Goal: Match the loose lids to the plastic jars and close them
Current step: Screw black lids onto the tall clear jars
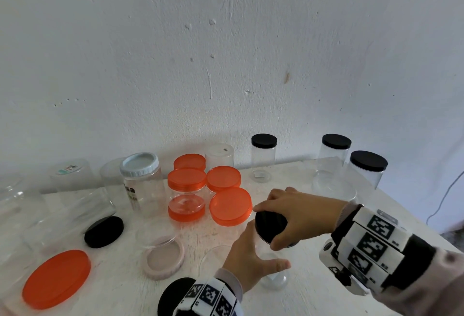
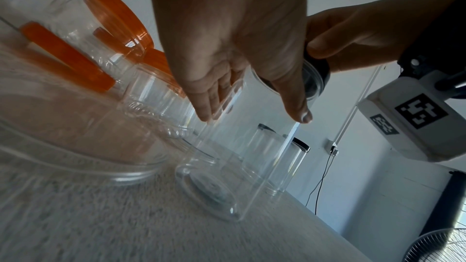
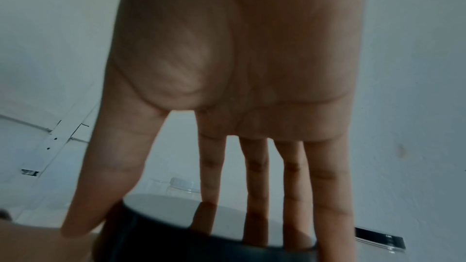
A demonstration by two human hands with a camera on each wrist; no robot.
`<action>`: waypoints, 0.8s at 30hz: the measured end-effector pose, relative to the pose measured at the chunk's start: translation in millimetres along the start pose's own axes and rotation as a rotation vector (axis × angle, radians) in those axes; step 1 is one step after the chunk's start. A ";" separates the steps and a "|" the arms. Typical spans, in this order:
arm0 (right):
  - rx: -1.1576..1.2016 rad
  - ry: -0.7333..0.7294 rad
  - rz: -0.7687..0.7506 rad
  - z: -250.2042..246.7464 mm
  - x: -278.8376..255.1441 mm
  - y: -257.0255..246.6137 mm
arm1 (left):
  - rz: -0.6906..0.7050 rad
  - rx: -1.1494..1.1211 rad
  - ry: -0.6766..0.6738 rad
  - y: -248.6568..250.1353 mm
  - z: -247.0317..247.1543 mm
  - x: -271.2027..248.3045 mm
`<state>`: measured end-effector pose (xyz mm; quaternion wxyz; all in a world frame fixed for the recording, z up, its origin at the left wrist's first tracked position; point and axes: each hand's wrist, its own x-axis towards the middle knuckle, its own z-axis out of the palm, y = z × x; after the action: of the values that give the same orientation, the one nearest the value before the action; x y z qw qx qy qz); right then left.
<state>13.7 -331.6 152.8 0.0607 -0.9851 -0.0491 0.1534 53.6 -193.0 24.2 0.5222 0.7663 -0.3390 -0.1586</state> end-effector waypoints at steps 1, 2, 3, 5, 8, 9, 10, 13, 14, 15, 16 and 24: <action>-0.019 0.009 0.013 1.4 0.8 -0.1 | 0.001 -0.004 -0.002 -0.1 0.2 0.0; -0.039 0.025 0.032 3.2 1.6 -0.6 | 0.001 -0.012 -0.003 -0.4 0.3 0.1; -0.059 0.048 0.056 5.5 2.4 -1.3 | 0.001 -0.020 -0.001 -0.9 0.4 0.2; -0.089 0.107 0.102 10.1 4.0 -2.4 | 0.002 -0.023 0.003 -1.4 0.4 0.5; -0.051 0.120 0.109 10.4 3.3 -0.9 | -0.007 -0.031 -0.001 -2.0 0.7 0.6; -0.012 0.088 0.091 8.3 2.1 0.4 | -0.011 -0.032 0.000 -2.3 0.8 0.5; 0.032 0.047 0.068 5.6 0.9 1.6 | -0.013 -0.030 0.004 -2.2 0.8 0.4; 0.089 -0.016 0.010 -1.5 -1.6 3.3 | -0.002 -0.017 0.011 -1.8 0.3 0.0; 0.084 -0.009 0.002 -2.7 -1.5 3.3 | 0.002 -0.014 0.012 -1.6 0.1 0.1; 0.080 0.001 0.000 -3.1 -1.4 3.2 | 0.005 -0.013 0.012 -1.4 0.1 0.2; 0.077 0.011 0.004 -3.1 -1.1 3.2 | 0.006 -0.014 0.011 -1.0 0.1 0.1; -0.035 0.108 0.152 8.0 4.9 -0.8 | 0.001 -0.030 -0.005 0.3 -0.3 -1.2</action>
<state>15.8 -329.4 143.9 0.0345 -0.9937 0.0264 0.1032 52.8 -192.0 24.4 0.5328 0.7578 -0.3384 -0.1652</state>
